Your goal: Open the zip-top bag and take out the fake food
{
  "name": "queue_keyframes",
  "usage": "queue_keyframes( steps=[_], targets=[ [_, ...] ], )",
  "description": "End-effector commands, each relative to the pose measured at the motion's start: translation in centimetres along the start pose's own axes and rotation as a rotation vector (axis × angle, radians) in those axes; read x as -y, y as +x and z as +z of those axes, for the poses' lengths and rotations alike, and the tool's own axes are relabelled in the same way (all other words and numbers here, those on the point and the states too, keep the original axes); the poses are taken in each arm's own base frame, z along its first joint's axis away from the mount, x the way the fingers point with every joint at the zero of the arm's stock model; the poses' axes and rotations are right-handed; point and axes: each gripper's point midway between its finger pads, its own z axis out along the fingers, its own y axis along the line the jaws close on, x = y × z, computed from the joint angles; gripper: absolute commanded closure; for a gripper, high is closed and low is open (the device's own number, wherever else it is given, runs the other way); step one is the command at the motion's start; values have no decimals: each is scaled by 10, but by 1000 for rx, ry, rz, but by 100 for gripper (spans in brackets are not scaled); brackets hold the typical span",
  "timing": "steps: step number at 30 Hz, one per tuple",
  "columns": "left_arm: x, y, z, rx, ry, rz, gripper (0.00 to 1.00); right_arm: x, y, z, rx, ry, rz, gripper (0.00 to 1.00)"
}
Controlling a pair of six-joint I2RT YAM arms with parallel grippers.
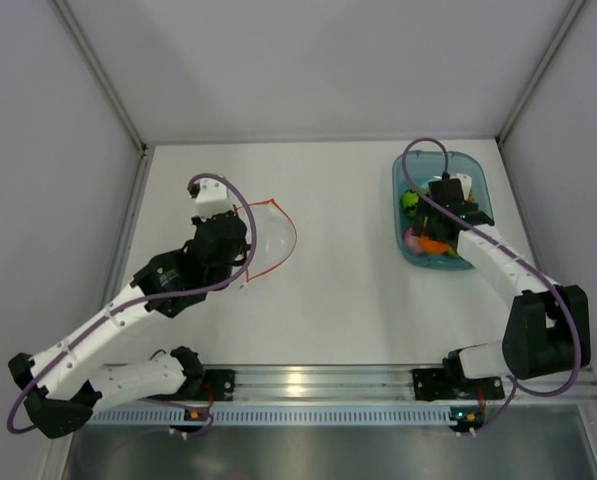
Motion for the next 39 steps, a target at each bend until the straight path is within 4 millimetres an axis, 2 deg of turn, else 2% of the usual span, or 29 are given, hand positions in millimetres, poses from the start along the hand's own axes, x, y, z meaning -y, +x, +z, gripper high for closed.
queue_keyframes(
  steps=[1, 2, 4, 9, 12, 14, 16, 17, 18, 19, 20, 21, 22, 24, 25, 26, 27, 28, 30, 31, 32, 33, 34, 36, 38, 39],
  targets=[
    [-12, -18, -1, 24, -56, 32, 100, 13, -4, 2, 15, 56, 6, 17],
    [-13, -18, 1, 23, -64, 37, 100, 14, -3, 3, 9, 63, 1, 7],
    [-16, -23, 3, 32, -89, 44, 100, 15, -5, 0, 8, 65, -1, 1],
    [-28, -32, 12, 32, -176, 113, 100, 15, -21, -20, 70, 27, 23, 1],
    [-45, -41, 18, 49, -285, 165, 100, 6, -31, -43, 120, -65, 47, 1],
    [-56, -45, 24, 53, -355, 198, 100, -7, -38, -64, 165, -181, 73, 1],
    [-71, -51, 32, 43, -419, 204, 100, -18, -43, -85, 211, -287, 89, 1],
    [-71, -45, 43, 10, -419, 216, 100, -21, -43, -92, 220, -324, 101, 0],
    [-83, -46, 51, -6, -456, 203, 100, -25, -42, -97, 228, -356, 109, 1],
    [-85, -44, 59, -28, -459, 200, 100, -31, -45, -111, 254, -418, 115, 1],
    [-82, -41, 73, -58, -454, 203, 100, -34, -45, -116, 260, -447, 131, 1],
    [-88, -41, 81, -72, -479, 196, 100, -36, -43, -119, 268, -469, 138, 1],
    [-83, -40, 95, -89, -487, 203, 100, -39, -43, -129, 285, -514, 147, 1],
    [-78, -38, 111, -108, -490, 207, 100, -38, -39, -130, 289, -516, 151, 0],
    [-74, -28, 129, -141, -506, 239, 100, -33, -38, -133, 302, -504, 156, 1],
    [-69, -35, 136, -131, -513, 240, 100, -31, -37, -134, 306, -496, 157, 1],
    [-65, -34, 145, -136, -519, 250, 100, -25, -38, -136, 321, -470, 162, 1],
    [-61, -20, 161, -172, -526, 278, 100, -22, -35, -136, 316, -461, 160, 1],
    [-50, -16, 177, -186, -503, 258, 100, -20, -34, -137, 324, -456, 163, 1],
    [-44, -1, 189, -222, -484, 265, 99, -20, -34, -139, 331, -462, 164, 1],
    [-37, 5, 195, -243, -455, 253, 96, -20, -33, -140, 328, -463, 162, 1],
    [-26, 11, 201, -264, -406, 231, 83, -20, -33, -140, 325, -465, 157, 1],
    [-24, 20, 204, -284, -399, 228, 76, -21, -33, -139, 318, -468, 152, 1],
    [-14, 25, 204, -292, -367, 178, 71, -20, -32, -140, 298, -460, 141, 1],
    [-5, 24, 201, -302, -314, 135, 58, -20, -29, -139, 276, -453, 122, 1],
    [-1, 22, 199, -304, -290, 124, 55, -19, -32, -142, 286, -455, 117, 1]
  ],
)
